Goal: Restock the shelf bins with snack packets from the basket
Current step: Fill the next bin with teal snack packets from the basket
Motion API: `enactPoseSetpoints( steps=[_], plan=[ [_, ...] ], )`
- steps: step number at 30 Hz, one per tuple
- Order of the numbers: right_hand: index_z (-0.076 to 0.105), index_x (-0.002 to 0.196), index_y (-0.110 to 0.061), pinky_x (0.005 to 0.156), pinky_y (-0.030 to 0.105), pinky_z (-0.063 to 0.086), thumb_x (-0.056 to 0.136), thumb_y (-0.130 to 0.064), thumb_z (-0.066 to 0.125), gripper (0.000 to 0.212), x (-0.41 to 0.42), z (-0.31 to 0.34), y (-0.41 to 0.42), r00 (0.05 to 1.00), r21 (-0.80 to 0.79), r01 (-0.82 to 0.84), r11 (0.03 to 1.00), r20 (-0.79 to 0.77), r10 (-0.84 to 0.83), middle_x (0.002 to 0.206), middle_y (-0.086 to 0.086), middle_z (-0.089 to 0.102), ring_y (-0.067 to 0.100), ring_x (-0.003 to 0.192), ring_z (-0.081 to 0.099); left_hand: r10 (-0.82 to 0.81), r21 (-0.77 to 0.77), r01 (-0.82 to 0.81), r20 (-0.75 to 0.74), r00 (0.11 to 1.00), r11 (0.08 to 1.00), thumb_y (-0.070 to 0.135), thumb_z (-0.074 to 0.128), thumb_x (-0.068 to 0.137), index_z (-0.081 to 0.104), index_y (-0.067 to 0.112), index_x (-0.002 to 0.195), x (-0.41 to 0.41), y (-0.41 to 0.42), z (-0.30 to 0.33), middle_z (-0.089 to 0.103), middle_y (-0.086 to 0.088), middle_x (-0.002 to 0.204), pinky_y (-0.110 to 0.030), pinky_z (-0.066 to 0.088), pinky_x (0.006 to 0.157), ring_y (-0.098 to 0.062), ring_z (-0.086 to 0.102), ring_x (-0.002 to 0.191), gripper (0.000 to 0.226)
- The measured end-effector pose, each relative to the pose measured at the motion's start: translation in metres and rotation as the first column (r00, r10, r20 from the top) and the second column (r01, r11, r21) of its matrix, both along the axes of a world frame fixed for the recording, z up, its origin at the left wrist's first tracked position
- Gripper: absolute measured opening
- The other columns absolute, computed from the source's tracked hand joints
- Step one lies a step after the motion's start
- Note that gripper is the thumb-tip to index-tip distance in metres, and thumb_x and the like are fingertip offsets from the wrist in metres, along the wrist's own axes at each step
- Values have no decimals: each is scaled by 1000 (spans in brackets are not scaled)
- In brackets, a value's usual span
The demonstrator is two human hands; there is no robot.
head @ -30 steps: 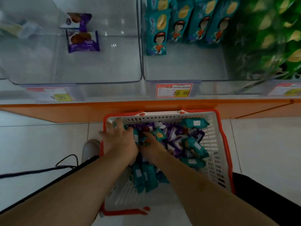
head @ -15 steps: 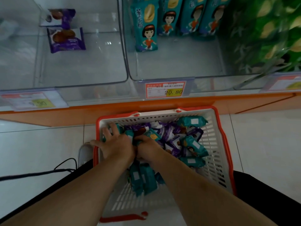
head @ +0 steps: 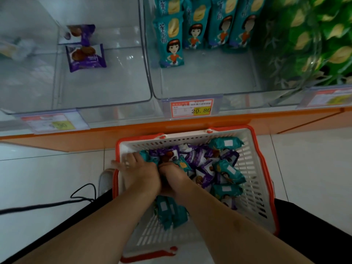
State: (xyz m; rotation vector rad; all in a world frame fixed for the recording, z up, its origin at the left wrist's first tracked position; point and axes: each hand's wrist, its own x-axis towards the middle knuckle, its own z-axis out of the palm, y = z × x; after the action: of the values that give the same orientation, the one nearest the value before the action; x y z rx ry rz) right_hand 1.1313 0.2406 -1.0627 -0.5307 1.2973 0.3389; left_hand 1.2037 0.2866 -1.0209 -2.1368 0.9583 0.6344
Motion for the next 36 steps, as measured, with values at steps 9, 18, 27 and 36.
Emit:
enactPoseSetpoints(
  steps=[9, 18, 27, 36],
  plan=[
    [67, 124, -21, 94, 50, 60, 99, -13, 55, 29, -19, 14, -1, 970, 15, 210, 978, 124, -210, 123, 18, 69, 36, 112, 67, 188, -169, -209, -132, 973, 963, 35, 56, 97, 43, 18, 148, -7, 7, -25, 9, -19, 164, -54, 39, 114, -45, 29, 142, 56],
    [67, 120, -32, 90, 51, 62, 105, -28, 57, 18, -51, 72, -23, 987, -193, -93, 977, 113, 116, 128, 6, 63, 35, 105, 74, 389, -241, -500, -390, 835, 832, 55, 85, 67, 50, 16, 139, 8, -4, 46, 46, -14, 140, -34, 59, 77, -26, 62, 100, 89],
    [79, 108, -31, 87, 30, 61, 104, -26, 62, 19, -136, 258, -73, 685, -518, -597, 613, 69, 726, 104, -14, 75, 15, 94, 74, 285, -214, -801, -858, 428, 559, 36, 83, 77, 78, 22, 89, -9, 3, 198, 77, 0, 77, -25, 54, 64, -19, 73, 75, 20],
    [78, 96, -16, 103, 42, 53, 100, -24, 67, 14, -138, 341, -101, 842, -868, 43, 495, 298, 449, 106, 4, 74, 21, 110, 68, -161, -299, -940, -948, 274, 163, 53, 81, 76, 71, 47, 102, -25, -49, 266, 76, 14, 100, -42, 58, 91, -11, 74, 92, 28]
  ],
)
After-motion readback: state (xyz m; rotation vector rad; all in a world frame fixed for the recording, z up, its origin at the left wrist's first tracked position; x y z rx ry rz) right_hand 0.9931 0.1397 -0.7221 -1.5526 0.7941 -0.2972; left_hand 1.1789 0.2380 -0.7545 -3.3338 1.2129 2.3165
